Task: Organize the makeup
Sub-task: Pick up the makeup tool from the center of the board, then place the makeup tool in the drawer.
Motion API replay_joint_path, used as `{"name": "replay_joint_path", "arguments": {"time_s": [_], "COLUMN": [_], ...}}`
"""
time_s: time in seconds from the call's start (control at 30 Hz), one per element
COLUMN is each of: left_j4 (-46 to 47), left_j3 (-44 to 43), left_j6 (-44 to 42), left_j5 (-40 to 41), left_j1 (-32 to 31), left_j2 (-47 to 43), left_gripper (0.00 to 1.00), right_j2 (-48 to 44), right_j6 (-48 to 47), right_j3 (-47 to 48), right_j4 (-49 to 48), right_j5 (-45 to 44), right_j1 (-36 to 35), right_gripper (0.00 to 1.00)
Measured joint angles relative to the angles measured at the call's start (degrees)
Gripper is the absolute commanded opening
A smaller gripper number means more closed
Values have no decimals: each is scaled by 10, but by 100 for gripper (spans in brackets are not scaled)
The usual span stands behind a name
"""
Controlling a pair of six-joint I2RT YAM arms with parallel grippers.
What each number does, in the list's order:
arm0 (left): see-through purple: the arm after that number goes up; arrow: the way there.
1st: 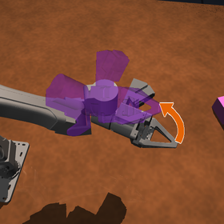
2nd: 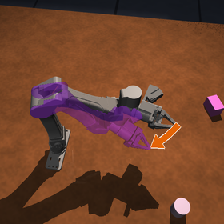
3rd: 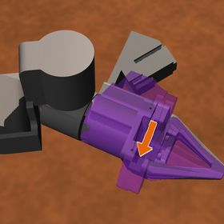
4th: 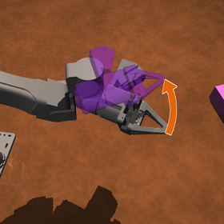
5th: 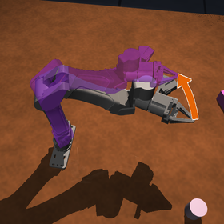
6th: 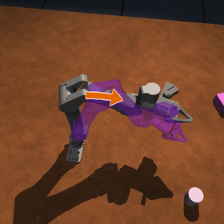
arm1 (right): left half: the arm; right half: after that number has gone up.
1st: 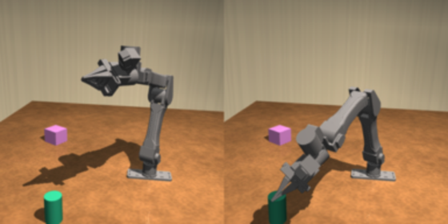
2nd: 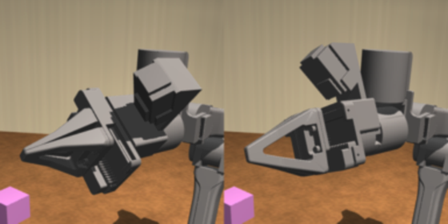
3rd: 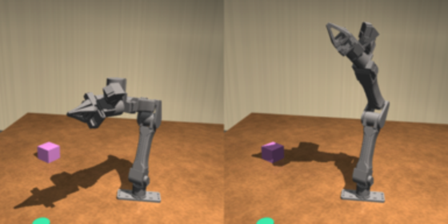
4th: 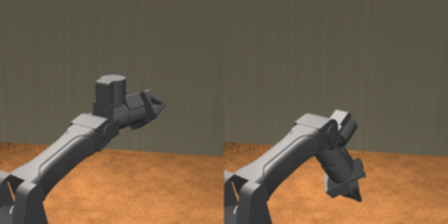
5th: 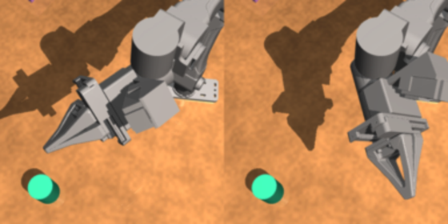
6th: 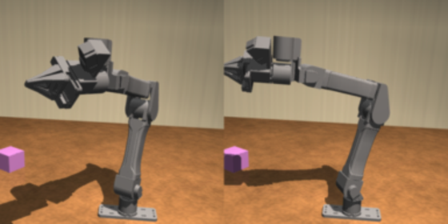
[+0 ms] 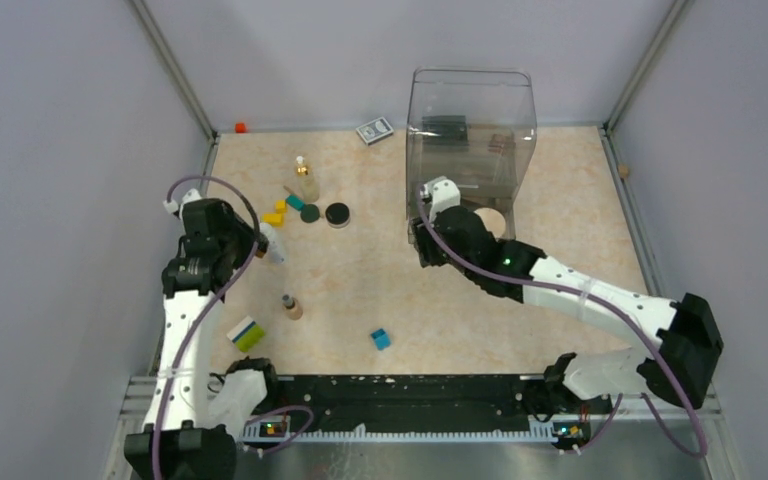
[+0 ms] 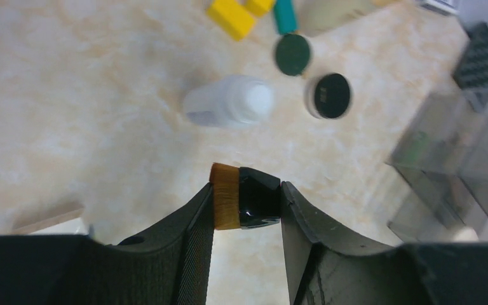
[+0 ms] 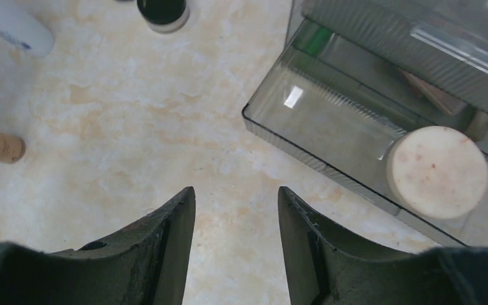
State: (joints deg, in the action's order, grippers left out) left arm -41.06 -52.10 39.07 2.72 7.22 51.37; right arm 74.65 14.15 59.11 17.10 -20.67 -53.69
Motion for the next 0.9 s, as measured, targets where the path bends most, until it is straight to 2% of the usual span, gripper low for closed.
{"name": "replay_joint_path", "arguments": {"time_s": [0.1, 0.27, 0.47, 0.63, 0.8, 0.9], "left_j4": [-6, 7, 50, 94, 139, 169], "left_j3": [-49, -122, -225, -328, -399, -409], "left_j6": [3, 38, 64, 57, 39, 28], "left_j5": [14, 68, 115, 122, 128, 138], "left_j1": [-70, -268, -456, -524, -532, -532], "left_j2": [15, 91, 279, 427, 524, 552], "left_gripper": [45, 44, 45, 45, 45, 46], "right_j2": [-48, -127, -242, -333, -405, -431], "right_j6": [16, 42, 66, 80, 94, 100], "right_j3": [-26, -57, -86, -89, -90, -90], "right_j4": [-15, -17, 2, 41, 84, 105], "right_j5": [-25, -65, -121, -171, -207, -224], "right_j1": [6, 27, 51, 53, 55, 55], "right_gripper": [50, 50, 48, 47, 46, 46]}}
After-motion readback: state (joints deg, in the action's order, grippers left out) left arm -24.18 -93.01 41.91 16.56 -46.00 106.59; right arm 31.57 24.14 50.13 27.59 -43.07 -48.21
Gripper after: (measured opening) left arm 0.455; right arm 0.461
